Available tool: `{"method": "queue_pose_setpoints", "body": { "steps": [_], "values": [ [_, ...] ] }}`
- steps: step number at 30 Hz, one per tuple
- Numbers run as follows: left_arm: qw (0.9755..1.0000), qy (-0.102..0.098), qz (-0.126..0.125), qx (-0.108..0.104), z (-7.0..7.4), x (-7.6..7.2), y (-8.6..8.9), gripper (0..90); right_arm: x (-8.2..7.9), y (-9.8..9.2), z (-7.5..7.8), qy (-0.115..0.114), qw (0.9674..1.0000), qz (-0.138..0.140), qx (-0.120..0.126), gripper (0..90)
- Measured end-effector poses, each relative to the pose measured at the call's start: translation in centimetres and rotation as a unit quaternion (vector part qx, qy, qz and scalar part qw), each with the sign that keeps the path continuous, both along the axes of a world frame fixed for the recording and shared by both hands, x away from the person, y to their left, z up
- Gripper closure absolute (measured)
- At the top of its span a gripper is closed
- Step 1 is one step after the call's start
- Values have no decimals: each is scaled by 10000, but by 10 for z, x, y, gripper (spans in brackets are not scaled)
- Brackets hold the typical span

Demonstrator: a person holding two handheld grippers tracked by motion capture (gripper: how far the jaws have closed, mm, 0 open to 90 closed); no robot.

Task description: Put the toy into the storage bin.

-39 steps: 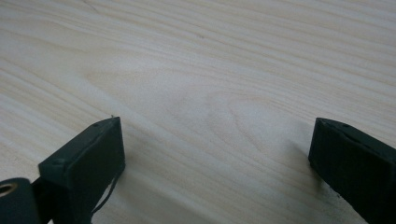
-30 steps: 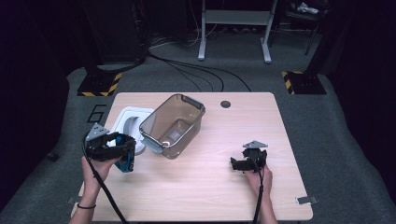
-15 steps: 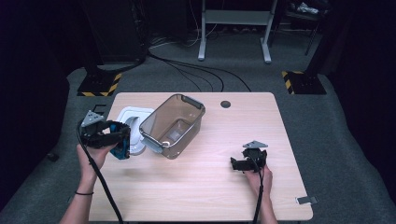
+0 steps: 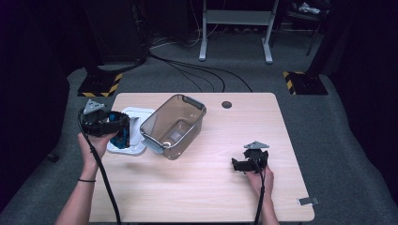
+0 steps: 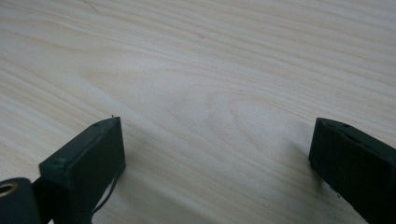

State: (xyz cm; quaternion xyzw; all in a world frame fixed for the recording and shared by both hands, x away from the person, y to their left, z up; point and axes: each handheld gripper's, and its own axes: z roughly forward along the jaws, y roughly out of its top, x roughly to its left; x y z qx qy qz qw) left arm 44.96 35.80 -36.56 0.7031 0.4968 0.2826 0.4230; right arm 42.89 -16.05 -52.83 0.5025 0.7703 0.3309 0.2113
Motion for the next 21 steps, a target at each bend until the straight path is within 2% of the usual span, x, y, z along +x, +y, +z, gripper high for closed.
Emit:
{"method": "queue_pose_setpoints", "body": {
  "steps": [9,19,21],
  "values": [
    [9999,-96,47,87,12,15,-7,250,0,0,0,0,10000,1,0,30],
    [9995,-261,72,180,32,30,-19,250,0,0,0,6,10000,-3,9,30],
    [9994,-311,61,133,39,32,-20,250,0,0,0,9,10000,-6,12,30]
  ]
}}
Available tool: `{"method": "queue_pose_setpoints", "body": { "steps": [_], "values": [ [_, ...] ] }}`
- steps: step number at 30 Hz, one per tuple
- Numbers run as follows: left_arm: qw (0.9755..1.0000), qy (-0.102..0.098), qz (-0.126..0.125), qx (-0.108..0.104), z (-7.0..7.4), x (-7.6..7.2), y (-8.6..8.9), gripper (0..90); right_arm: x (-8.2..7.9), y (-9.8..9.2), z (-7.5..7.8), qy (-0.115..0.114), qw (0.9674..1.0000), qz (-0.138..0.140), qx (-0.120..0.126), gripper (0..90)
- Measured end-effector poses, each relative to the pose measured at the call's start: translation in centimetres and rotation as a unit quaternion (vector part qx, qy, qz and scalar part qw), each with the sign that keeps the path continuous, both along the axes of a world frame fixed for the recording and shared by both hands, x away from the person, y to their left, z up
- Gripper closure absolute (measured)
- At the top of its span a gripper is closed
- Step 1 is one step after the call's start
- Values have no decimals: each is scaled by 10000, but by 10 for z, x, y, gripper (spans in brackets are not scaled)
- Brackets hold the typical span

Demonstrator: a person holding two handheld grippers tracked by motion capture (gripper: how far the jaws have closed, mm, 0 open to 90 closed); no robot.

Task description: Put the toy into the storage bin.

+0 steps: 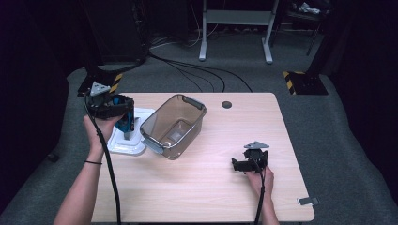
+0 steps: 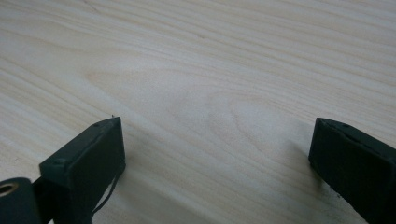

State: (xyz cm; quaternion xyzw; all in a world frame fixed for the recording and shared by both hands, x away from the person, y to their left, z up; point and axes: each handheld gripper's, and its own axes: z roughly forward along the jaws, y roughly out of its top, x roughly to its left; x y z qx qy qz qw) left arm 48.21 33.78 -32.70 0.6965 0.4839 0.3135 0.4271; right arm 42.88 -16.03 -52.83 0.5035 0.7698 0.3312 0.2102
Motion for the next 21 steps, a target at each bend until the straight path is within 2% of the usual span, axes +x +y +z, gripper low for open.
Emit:
{"method": "queue_pose_setpoints", "body": {
  "steps": [11,21],
  "values": [
    [9998,-181,-74,15,27,8,-13,250,0,0,0,3,10000,11,13,30],
    [9991,-353,-224,18,48,11,-33,250,0,0,0,-9,10000,27,-1,31]
  ]
}}
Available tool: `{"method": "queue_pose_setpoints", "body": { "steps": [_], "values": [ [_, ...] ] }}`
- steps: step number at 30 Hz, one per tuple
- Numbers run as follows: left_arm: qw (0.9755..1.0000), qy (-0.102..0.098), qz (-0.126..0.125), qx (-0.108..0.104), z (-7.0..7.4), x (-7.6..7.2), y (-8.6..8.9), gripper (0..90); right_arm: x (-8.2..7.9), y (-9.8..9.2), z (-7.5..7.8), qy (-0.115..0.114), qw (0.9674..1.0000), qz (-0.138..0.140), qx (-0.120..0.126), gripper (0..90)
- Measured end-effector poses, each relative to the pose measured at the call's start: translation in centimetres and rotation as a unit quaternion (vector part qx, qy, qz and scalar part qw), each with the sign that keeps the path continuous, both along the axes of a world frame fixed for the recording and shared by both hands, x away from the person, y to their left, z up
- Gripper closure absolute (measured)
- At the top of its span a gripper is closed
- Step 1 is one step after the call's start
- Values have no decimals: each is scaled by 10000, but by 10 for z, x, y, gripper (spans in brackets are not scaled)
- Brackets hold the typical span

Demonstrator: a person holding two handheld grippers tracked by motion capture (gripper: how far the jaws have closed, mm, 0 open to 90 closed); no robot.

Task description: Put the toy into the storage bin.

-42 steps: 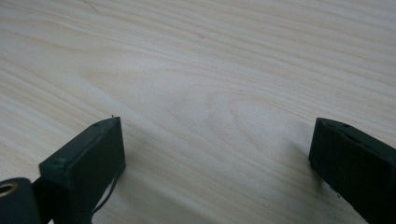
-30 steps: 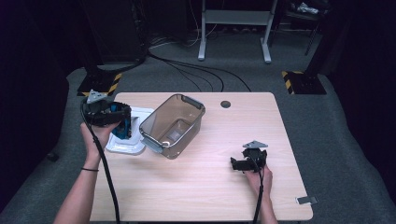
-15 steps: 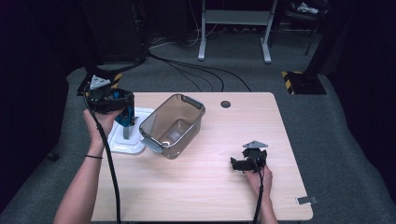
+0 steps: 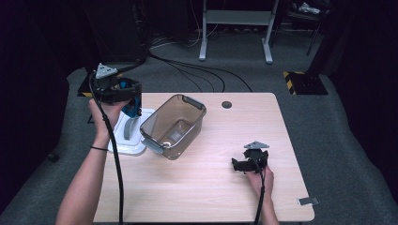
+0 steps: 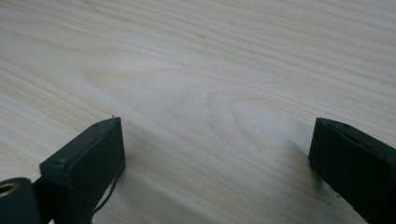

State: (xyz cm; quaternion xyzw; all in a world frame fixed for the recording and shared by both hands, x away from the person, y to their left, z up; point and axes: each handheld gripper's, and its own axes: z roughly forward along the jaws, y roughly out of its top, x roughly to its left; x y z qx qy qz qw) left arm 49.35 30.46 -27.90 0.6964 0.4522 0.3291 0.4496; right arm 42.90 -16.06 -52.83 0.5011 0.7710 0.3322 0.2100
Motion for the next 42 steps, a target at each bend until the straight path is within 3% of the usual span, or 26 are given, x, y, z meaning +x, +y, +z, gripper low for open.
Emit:
{"method": "queue_pose_setpoints", "body": {
  "steps": [11,18,30,42],
  "values": [
    [9992,-130,-386,-16,14,-1,-33,250,0,0,0,-4,10000,3,-3,31],
    [9976,-89,-677,-74,15,-2,-51,250,0,0,0,-4,10000,3,-4,31],
    [9941,46,-1083,-54,4,-5,-80,250,0,0,0,-5,10000,4,-4,31],
    [9916,243,-1265,-62,-15,-5,-88,250,0,0,0,-5,10000,6,-4,31]
  ]
}}
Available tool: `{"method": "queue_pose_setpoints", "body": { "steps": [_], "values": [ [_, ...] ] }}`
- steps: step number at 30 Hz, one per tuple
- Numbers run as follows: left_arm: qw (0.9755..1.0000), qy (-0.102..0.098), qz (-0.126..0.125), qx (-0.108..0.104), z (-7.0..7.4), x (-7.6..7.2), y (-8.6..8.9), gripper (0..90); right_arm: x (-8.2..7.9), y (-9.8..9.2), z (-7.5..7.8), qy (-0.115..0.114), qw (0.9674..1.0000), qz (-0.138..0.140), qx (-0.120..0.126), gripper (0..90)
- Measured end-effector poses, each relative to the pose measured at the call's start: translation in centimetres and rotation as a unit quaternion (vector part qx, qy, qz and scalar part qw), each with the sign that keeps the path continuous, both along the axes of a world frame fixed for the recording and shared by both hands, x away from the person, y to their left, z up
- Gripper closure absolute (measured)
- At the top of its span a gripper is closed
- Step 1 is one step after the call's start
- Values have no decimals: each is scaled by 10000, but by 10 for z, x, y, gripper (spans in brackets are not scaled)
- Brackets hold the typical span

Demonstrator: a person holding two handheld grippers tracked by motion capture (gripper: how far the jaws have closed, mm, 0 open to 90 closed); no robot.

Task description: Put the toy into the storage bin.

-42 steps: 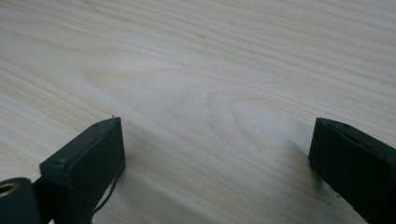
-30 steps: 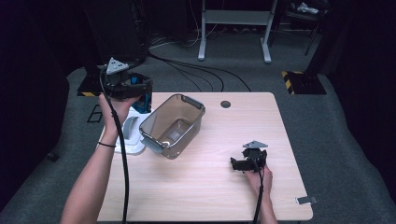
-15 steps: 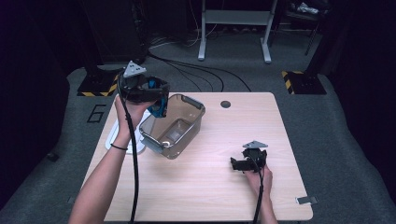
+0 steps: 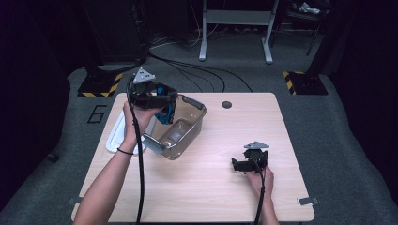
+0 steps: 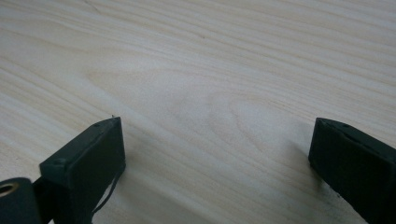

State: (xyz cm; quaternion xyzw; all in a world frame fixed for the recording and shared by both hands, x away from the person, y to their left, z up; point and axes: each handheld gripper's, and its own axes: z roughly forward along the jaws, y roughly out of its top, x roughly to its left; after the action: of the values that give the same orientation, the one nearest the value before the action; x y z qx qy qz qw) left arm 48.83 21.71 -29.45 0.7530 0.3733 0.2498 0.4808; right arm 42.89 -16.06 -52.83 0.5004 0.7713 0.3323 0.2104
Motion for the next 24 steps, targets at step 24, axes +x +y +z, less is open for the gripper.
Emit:
{"method": "queue_pose_setpoints", "body": {
  "steps": [24],
  "values": [
    [9988,477,-113,53,-48,-4,9,250,0,0,0,0,10000,3,-2,31]
  ]
}}
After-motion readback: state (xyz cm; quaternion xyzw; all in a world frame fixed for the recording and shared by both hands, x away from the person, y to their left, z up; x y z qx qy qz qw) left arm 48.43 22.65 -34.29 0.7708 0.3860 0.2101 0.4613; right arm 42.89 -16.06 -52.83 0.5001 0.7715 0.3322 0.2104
